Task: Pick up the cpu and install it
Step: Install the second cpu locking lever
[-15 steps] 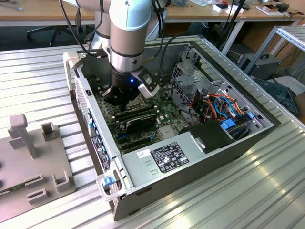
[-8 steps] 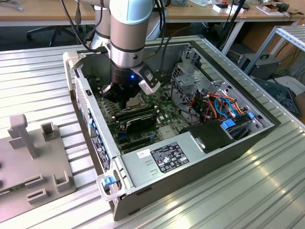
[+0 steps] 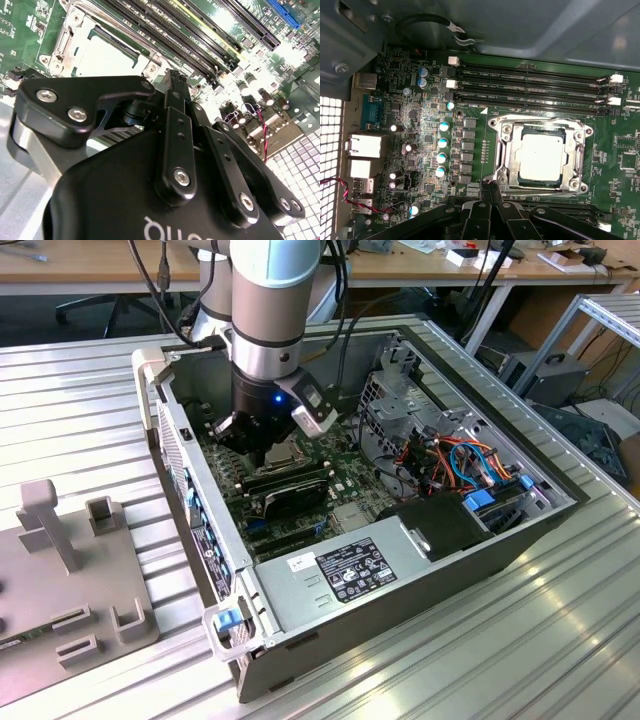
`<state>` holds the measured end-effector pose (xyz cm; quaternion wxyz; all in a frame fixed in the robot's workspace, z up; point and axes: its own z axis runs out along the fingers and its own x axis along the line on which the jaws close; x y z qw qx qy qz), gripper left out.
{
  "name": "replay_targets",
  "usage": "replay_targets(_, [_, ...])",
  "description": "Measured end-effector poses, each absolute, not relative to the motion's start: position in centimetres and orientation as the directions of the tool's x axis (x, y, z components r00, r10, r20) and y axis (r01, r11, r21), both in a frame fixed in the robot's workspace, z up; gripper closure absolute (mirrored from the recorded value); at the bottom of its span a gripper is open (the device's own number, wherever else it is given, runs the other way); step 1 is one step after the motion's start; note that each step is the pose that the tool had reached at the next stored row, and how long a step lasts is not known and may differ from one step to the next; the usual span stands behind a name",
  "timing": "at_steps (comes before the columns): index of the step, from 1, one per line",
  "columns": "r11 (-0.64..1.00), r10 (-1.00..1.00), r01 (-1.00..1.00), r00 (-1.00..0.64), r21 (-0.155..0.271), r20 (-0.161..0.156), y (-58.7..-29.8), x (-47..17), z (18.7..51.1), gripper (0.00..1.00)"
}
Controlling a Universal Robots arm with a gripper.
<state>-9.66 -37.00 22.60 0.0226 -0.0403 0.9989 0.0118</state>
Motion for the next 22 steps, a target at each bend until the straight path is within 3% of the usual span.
replay_targets(13, [0.996,-0.080,-0.081,-0.996,0.022,-0.046,-37.0,-5.8,22.6,0.89])
replay_targets(22, [0.996,-0.080,-0.081,-0.996,0.022,-0.046,-35.0,-5.3,22.6,0.89])
